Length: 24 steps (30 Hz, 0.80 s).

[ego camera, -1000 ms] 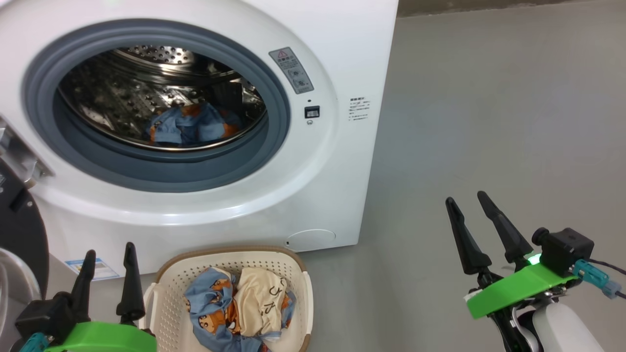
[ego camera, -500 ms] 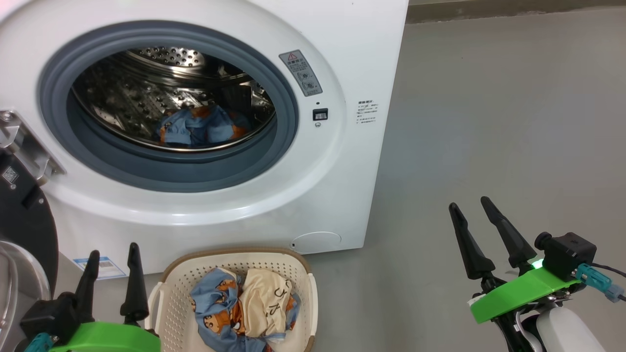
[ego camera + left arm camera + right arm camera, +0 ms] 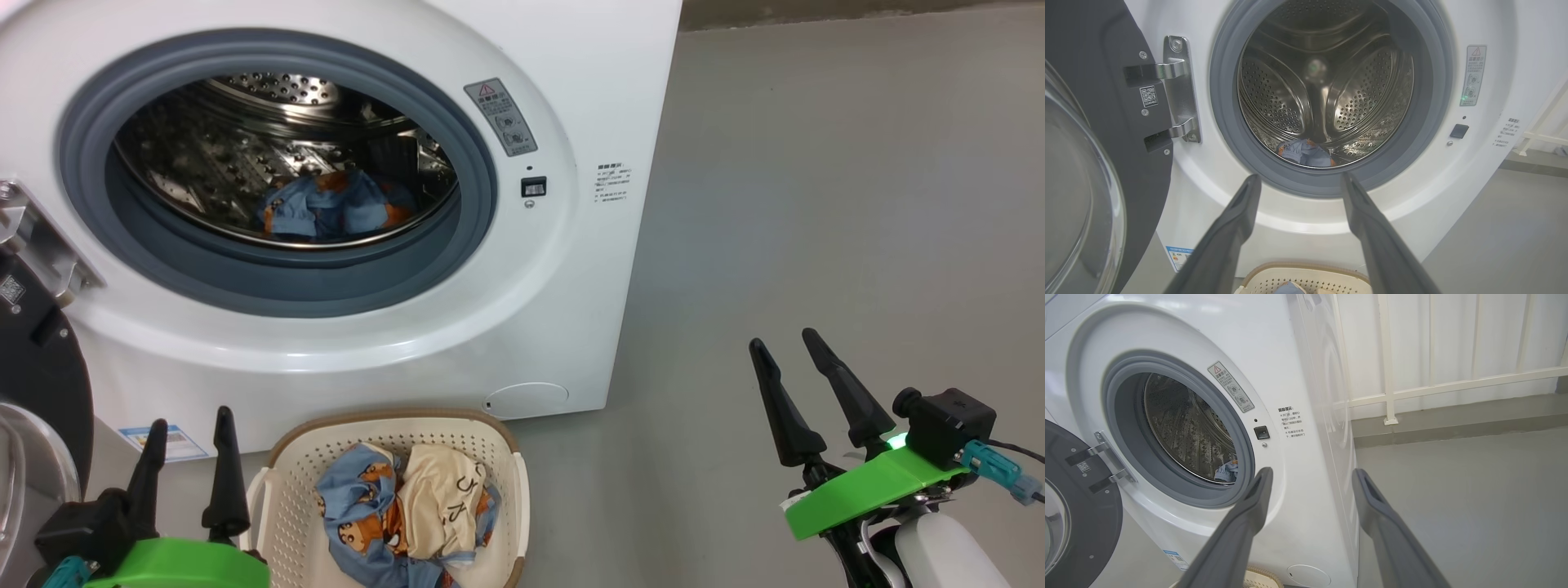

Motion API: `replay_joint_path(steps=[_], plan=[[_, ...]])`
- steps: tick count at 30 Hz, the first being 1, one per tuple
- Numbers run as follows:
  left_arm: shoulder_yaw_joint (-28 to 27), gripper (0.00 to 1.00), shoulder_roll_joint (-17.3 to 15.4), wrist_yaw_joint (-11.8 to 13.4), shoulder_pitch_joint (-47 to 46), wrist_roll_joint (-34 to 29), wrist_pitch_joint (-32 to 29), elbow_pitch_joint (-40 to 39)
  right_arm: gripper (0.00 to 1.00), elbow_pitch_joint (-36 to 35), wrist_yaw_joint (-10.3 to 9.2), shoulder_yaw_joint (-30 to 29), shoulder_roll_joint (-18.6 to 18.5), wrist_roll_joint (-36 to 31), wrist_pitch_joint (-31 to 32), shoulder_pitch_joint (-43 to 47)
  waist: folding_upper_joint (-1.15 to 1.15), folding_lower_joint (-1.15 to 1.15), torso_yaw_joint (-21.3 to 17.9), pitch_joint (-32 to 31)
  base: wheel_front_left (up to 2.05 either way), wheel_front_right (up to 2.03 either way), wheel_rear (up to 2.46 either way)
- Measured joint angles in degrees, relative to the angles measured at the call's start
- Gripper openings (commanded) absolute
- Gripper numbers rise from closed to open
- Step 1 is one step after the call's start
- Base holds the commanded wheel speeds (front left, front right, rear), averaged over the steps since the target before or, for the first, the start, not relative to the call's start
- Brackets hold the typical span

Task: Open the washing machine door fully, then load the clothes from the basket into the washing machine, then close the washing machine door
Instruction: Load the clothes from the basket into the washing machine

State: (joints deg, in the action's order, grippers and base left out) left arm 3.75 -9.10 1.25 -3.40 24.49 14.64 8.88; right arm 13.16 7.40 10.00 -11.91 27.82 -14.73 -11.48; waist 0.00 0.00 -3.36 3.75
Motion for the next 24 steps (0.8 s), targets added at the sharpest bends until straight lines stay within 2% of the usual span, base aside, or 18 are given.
replay_joint_path(steps=[24], plan=[[0.56, 1.00, 0.16, 0.57, -0.03, 0.01, -0.10, -1.30, 1.00, 0.01, 0.00, -0.08, 0.57, 0.00, 0.00, -0.10, 0.00, 0.00, -0.31, 1.81, 0.00, 0.00, 0.00]])
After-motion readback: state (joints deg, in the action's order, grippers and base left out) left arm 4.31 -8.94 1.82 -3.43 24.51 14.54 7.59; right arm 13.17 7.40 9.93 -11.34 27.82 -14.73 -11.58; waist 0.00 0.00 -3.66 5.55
